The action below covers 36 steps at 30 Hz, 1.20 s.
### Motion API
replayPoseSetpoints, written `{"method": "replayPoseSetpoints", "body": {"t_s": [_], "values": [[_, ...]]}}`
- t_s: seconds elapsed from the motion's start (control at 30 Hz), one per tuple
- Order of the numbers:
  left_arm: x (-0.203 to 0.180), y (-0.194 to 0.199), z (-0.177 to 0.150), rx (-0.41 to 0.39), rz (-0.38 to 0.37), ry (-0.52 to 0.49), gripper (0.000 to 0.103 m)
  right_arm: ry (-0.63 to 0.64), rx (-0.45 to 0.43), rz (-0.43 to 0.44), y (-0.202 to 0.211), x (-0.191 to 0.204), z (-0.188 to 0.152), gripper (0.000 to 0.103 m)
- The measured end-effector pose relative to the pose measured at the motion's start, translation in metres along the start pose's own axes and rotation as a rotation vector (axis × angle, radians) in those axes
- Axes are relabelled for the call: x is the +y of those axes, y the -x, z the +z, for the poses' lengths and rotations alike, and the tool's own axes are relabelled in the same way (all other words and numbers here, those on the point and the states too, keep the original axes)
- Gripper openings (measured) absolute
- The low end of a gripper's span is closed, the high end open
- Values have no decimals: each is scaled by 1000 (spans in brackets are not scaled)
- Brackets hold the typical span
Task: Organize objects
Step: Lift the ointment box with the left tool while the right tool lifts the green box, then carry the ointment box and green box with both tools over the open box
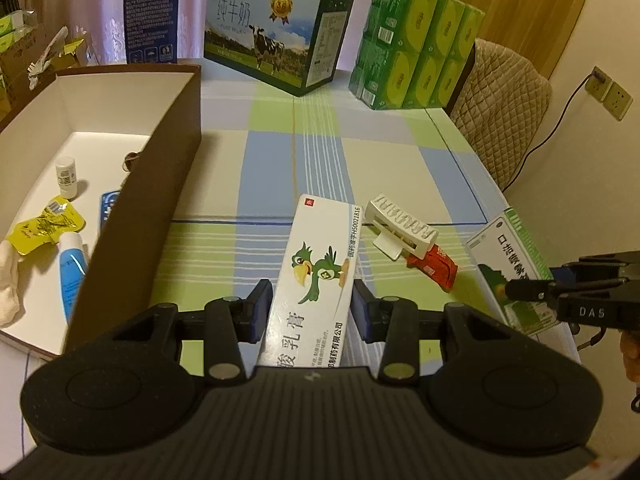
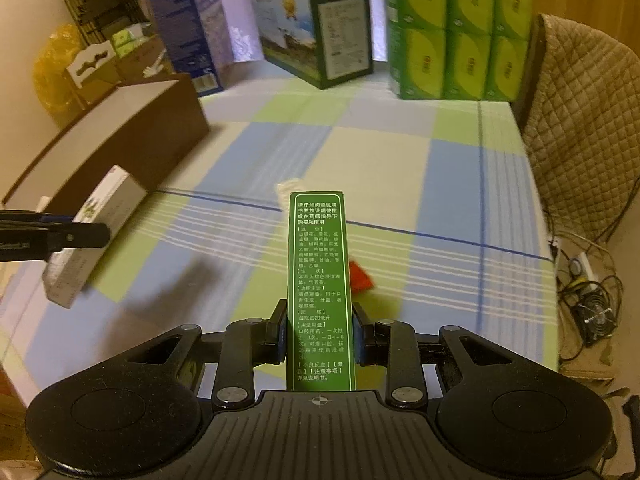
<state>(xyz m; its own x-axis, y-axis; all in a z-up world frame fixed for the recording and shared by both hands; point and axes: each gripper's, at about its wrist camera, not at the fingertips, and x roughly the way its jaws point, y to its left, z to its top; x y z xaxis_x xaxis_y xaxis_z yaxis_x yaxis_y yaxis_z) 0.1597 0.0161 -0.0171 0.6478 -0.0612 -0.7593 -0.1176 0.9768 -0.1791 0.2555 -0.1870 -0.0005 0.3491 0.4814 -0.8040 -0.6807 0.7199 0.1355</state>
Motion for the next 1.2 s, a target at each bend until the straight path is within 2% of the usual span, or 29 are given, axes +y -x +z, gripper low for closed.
{"method": "replayPoseSetpoints", "body": {"t_s": [0.33, 0.63, 0.97, 1.2], "values": [[32, 44, 7, -71, -28, 5, 37, 4, -44, 91, 5, 59, 16, 27], [75, 80, 17, -131, -21, 22, 37, 24, -71, 169, -4, 118, 38, 27], [140, 104, 23, -161, 32, 73, 37, 10, -96, 281, -18, 177, 67, 27], [186, 105, 37, -167, 84, 93, 37, 0, -114, 327, -37, 218, 97, 27]]}}
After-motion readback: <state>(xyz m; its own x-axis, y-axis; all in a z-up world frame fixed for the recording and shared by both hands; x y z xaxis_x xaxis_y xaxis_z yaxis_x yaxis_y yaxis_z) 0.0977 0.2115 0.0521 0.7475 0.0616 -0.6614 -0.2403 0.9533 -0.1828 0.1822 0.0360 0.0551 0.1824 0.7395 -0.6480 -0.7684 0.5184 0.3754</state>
